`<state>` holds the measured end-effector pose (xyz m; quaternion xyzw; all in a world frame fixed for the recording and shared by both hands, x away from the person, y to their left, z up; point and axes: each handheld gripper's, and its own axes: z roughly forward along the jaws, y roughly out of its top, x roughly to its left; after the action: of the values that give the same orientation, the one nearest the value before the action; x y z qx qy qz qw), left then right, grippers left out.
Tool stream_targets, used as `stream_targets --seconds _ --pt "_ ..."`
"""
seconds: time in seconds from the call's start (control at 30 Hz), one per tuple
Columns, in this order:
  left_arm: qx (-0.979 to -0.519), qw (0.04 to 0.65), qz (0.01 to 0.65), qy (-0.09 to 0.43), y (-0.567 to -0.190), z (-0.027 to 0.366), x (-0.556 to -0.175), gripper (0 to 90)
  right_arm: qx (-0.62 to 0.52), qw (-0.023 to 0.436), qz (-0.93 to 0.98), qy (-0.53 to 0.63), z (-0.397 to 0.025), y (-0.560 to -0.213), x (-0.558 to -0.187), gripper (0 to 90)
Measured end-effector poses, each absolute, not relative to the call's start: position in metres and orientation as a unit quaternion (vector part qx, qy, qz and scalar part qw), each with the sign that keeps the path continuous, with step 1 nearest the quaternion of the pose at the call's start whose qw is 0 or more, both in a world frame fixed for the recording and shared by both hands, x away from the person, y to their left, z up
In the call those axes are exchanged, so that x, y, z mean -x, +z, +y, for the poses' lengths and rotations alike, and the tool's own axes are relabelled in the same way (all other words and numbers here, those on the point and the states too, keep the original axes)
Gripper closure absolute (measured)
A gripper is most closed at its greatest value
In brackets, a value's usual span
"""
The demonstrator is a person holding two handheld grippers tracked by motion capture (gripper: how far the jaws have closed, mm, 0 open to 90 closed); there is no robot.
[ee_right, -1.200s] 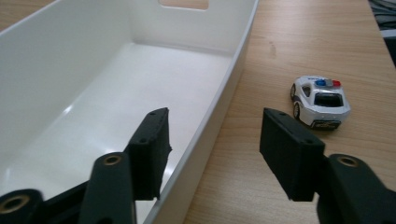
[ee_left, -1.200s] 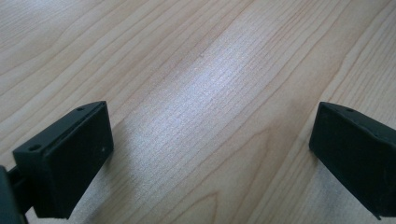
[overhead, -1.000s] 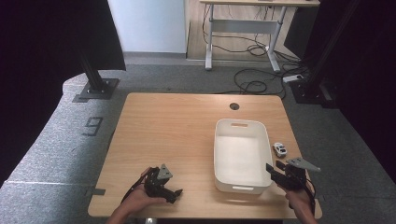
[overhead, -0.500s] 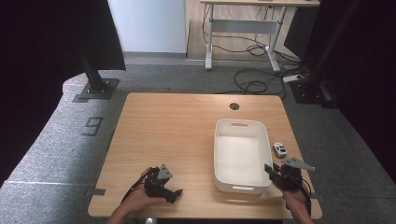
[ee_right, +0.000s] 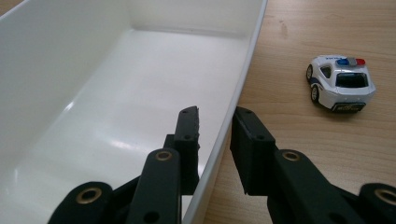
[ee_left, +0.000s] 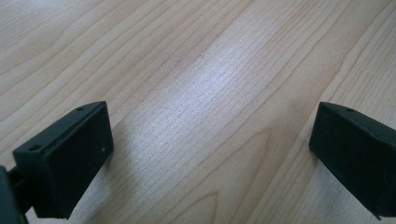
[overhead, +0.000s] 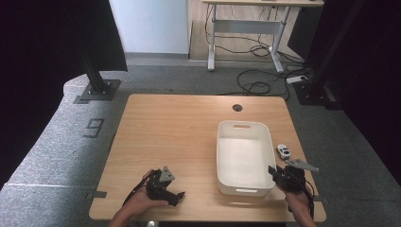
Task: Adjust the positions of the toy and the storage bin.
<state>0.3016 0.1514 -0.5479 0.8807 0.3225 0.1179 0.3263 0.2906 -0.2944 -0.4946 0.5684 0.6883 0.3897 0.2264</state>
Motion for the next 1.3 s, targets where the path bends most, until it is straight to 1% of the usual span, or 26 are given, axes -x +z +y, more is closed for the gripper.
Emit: stream_targets --seconds 0.17,0.83,1.3 --pt "-0.881 0.327 0.322 0.118 -0.548 0.151 -0.302 0.0 -0.580 0.224 0.680 0.389 -0.291 -0.494 -0.292 74.2" --pt "-0.880 0.327 0.323 0.119 -0.548 0.151 -0.302 0.0 -0.577 0.235 0.683 0.381 -0.272 -0.495 -0.296 75.3" --pt "-0.880 0.327 0.323 0.118 -0.548 0.151 -0.302 0.0 -0.579 0.229 0.684 0.380 -0.255 -0.495 -0.302 75.9"
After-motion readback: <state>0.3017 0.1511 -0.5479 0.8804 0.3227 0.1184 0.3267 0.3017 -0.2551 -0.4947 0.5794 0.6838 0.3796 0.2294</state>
